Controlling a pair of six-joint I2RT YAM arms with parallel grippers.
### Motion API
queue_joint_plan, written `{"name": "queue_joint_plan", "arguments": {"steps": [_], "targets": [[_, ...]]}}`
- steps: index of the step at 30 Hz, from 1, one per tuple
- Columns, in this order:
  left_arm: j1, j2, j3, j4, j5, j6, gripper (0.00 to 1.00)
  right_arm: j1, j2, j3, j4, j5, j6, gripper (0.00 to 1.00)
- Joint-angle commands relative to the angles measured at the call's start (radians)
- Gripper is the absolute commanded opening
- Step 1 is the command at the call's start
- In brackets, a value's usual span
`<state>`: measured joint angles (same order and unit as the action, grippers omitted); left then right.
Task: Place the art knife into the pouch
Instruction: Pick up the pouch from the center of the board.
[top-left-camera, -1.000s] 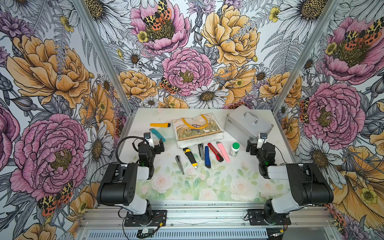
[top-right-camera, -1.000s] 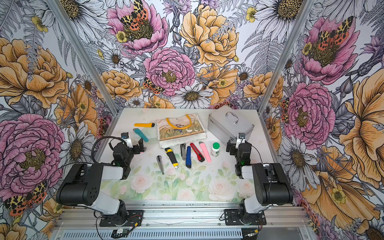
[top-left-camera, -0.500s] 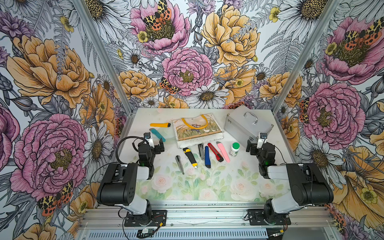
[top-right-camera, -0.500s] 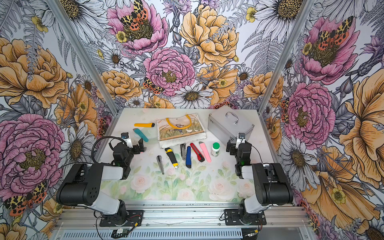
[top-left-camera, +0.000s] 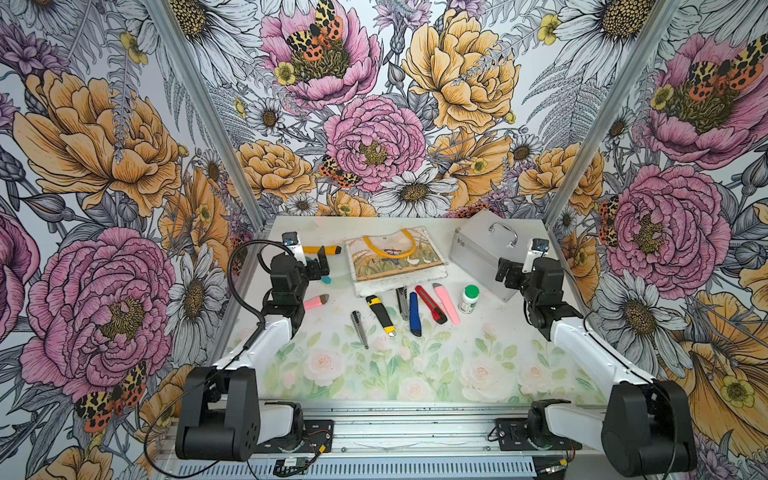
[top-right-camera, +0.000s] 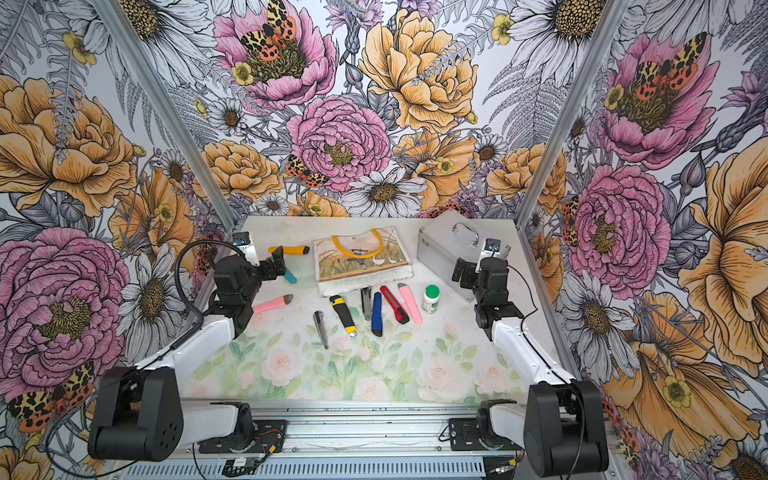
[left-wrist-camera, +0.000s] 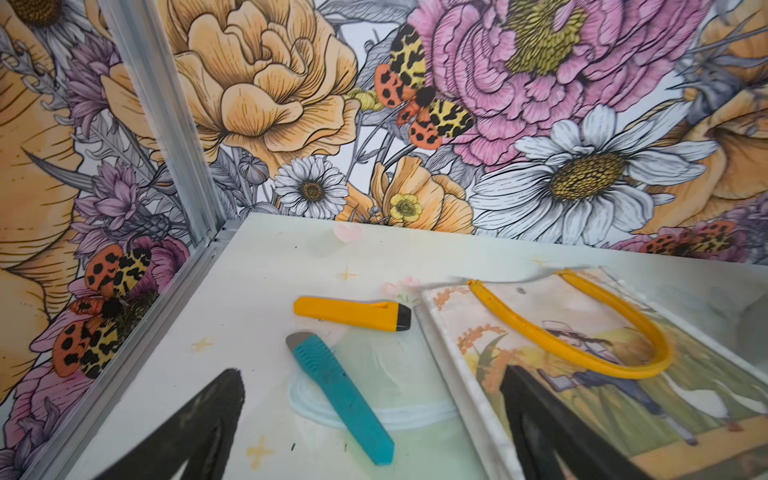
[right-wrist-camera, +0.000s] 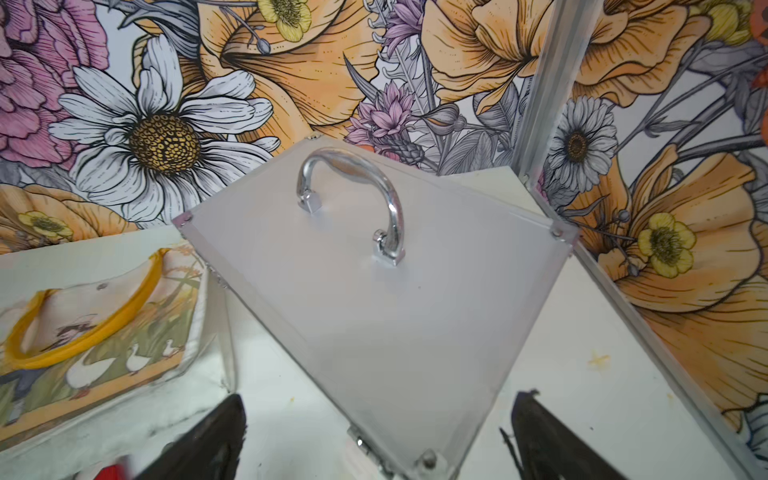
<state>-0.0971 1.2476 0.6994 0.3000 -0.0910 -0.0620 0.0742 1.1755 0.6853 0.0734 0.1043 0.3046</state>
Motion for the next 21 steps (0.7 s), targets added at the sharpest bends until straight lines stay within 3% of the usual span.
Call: {"name": "queue_joint_plan", "arguments": {"steps": [1, 6, 10, 15, 19, 21], "targets": [[-0.083, -0.060, 0.037, -0.210, -0.037, -0.153, 0.99, 0.042, -0.065, -0.009, -0.099, -0.004, 0.160, 1.00], [-0.228, -0.131, 0.043, -0.248, -0.078, -0.411, 0.99, 0.109, -0.135, -0.015, -0.107, -0.067, 0.368, 0.99], [-0.326, -0.131, 0.071, -0.297, -0.088, -0.638, 0.99, 0.221, -0.120, 0.015, -0.112, -0.106, 0.501, 1.00], [-0.476, -0.090, 0.132, -0.370, -0.161, -0.775, 0.99, 0.386, -0.052, 0.099, -0.112, -0.078, 0.557, 0.99], [-0.511, -0.068, 0.151, -0.368, -0.142, -0.809, 0.99, 0.437, 0.009, 0.149, -0.058, -0.100, 0.529, 1.00], [-0.518, -0.068, 0.144, -0.325, -0.136, -0.802, 0.99, 0.437, 0.049, 0.197, -0.149, -0.091, 0.556, 0.99]]}}
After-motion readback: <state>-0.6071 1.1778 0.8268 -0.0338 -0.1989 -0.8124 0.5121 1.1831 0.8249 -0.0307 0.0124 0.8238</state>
